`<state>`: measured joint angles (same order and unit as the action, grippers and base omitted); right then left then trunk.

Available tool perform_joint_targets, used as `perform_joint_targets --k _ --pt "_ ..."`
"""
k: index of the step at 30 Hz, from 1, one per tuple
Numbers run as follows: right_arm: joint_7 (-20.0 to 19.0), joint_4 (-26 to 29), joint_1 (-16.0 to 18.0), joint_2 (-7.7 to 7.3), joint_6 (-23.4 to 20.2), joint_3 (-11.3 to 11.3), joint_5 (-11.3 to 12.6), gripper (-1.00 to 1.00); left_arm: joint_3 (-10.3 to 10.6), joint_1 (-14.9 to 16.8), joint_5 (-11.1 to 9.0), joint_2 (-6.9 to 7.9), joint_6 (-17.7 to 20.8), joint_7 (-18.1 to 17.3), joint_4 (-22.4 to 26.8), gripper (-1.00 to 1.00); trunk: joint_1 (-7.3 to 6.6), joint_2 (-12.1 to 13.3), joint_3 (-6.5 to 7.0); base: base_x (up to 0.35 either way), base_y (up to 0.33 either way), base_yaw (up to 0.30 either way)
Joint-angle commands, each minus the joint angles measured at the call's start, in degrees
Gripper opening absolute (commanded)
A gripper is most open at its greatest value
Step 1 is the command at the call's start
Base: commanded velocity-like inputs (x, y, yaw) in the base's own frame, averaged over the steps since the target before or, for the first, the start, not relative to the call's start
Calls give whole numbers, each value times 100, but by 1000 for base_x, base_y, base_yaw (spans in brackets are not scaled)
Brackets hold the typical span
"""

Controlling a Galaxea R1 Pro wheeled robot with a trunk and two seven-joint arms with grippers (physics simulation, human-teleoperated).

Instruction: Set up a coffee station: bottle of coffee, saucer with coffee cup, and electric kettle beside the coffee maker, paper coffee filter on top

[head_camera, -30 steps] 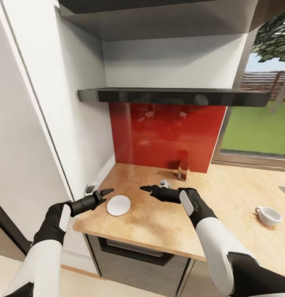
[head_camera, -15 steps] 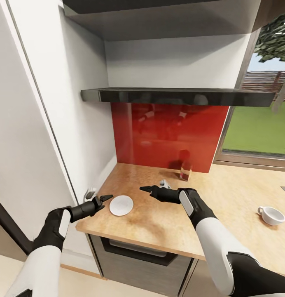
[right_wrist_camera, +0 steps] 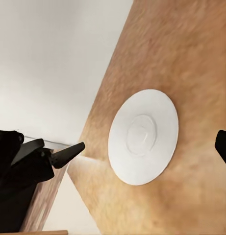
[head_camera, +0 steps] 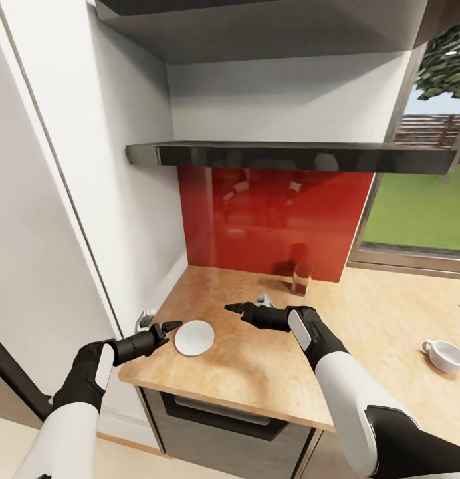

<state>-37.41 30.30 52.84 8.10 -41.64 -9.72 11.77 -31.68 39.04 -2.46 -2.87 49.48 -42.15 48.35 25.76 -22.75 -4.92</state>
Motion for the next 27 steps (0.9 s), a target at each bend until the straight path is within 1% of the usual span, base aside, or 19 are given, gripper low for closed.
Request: perform_joint_targets --k 1,4,10,15,22,24,27 --pt "-12 1 7 7 -37 -39 1 100 -22 7 -28 -8 53 -1 2 100 3 -17 -13 20 0 0" --pt "-12 2 7 7 -37 -39 1 100 -22 7 -27 -10 53 2 0 100 3 -17 -13 9 0 0" --pt "-12 -52 7 3 -37 -39 1 100 -22 6 -18 -14 53 5 -2 100 3 -17 -13 119 0 0" --pt "-16 -260 7 6 -29 -39 1 100 -22 -71 -35 -10 53 5 1 100 3 -17 -13 18 0 0" --pt "-17 -282 7 7 -28 -39 0 100 -31 -105 -41 21 59 5 8 100 3 -17 -13 1 0 0" --pt "-18 -285 7 7 -28 -39 0 100 -42 -110 -43 27 60 5 8 100 3 -17 -13 0 0 0" --pt "-19 -288 7 7 -28 -39 0 100 -121 -115 -32 36 57 5 8 100 3 -17 -13 0 0 0"
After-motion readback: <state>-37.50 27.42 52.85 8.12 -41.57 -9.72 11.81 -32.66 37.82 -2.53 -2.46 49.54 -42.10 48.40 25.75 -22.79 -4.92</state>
